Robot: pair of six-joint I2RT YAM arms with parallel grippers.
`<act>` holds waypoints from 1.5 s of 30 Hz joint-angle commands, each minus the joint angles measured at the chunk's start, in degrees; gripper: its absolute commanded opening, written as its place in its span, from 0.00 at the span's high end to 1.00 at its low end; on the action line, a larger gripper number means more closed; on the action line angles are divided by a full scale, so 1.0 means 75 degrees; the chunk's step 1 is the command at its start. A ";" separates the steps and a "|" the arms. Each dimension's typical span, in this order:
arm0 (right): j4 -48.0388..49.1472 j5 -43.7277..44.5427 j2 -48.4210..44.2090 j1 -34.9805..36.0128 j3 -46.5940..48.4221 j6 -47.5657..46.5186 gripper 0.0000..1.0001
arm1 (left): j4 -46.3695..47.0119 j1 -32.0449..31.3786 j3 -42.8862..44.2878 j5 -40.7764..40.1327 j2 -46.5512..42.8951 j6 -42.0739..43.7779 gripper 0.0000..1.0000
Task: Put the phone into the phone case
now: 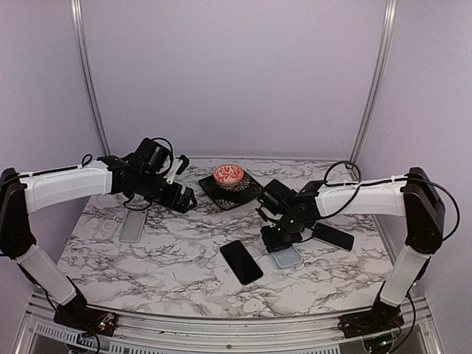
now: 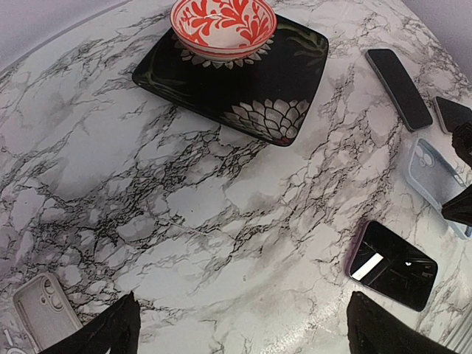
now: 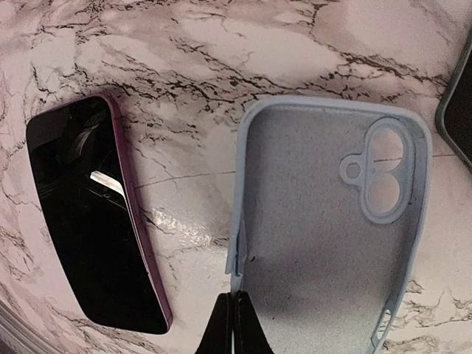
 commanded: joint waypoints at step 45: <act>-0.2479 -0.0364 0.3408 0.1445 0.3813 -0.1189 0.07 | -0.0266 0.0024 0.0026 -0.0252 0.0228 0.0049 0.01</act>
